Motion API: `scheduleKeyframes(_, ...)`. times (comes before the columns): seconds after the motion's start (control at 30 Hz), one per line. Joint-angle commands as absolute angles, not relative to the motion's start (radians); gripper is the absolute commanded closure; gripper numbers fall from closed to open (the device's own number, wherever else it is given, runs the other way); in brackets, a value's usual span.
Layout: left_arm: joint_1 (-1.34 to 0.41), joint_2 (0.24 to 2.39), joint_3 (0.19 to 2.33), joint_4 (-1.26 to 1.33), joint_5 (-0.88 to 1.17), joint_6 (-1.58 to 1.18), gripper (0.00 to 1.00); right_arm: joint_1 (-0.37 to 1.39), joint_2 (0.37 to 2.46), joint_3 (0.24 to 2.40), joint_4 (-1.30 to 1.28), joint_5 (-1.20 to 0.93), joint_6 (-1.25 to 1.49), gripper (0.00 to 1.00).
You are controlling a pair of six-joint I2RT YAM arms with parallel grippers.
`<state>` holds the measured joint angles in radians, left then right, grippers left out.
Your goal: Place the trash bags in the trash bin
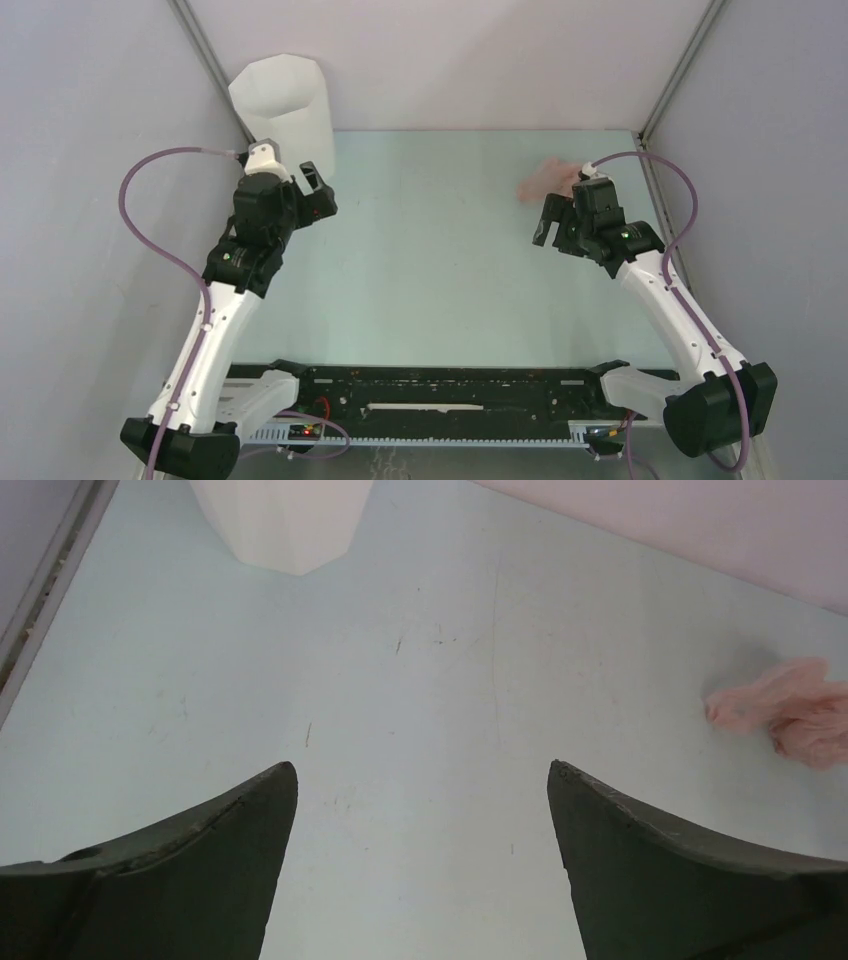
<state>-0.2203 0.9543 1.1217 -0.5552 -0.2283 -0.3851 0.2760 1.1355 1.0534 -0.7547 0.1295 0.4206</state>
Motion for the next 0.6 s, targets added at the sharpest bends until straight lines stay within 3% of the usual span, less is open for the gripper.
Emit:
scheduleKeyframes(0.0,-0.209,0.947,1.086,-0.481,-0.196,-0.420,0.00,0.273,1.123,1.053,-0.693,0.165,0.425,0.01)
scheduleKeyframes(0.57,-0.199,0.959,1.073,-0.413,-0.143,-0.534,0.00,0.317,1.096,1.052,-0.691,0.189,0.411,0.00)
